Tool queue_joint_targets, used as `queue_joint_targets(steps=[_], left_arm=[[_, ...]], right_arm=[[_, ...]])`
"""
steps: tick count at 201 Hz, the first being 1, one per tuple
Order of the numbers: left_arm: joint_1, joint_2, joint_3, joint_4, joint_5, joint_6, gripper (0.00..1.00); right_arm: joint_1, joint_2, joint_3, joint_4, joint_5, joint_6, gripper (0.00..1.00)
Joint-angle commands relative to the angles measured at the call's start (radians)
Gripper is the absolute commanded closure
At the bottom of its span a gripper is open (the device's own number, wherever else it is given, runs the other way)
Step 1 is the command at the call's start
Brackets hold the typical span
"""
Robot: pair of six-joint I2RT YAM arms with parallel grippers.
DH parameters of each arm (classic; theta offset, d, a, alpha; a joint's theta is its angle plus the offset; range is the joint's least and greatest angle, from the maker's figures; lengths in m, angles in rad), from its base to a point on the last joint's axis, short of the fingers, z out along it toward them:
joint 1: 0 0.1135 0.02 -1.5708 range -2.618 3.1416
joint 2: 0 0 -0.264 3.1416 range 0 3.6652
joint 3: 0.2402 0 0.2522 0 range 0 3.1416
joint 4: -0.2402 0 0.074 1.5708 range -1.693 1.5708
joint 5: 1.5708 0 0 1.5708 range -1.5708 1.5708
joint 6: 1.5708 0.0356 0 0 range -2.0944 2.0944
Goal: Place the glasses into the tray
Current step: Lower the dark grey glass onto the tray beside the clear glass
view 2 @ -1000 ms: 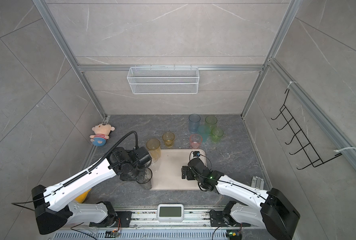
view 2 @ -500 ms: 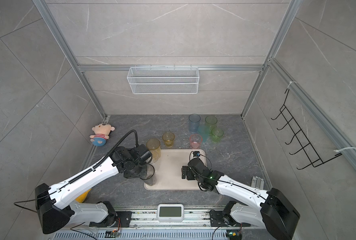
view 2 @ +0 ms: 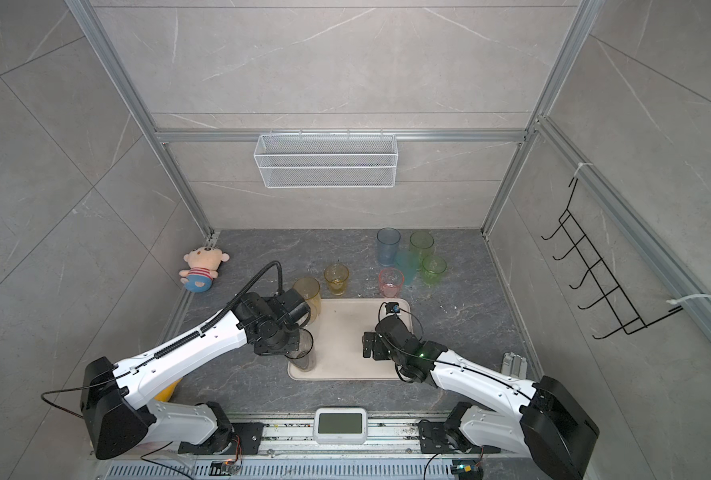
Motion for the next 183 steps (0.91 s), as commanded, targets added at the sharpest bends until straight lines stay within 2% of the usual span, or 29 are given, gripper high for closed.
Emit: queue_joint_targets(steps=[1,60,80,114,183], left_arm=[[0.006,0.01,-0.002,0.005,0.012,0.019,1.0],[0.01,0.024,-0.001,-0.007,0.003,0.025,1.0],[0.01,0.031,0.004,-0.014,0.0,0.026,0.91],[0.01,0.039,0.009,-0.015,0.004,0.024,0.85],[0.01,0.033,0.011,-0.006,0.009,0.024,0.84]], right_arm=[[-0.005,0.004,0.026,-0.024,0.014,0.014,0.01],[-0.006,0.007,0.028,-0.025,0.012,0.011,0.01],[-0.006,0.006,0.028,-0.025,0.012,0.011,0.01],[-0.006,0.005,0.028,-0.024,0.012,0.011,0.01],[-0.006,0.0,0.023,-0.024,0.014,0.013,0.01]])
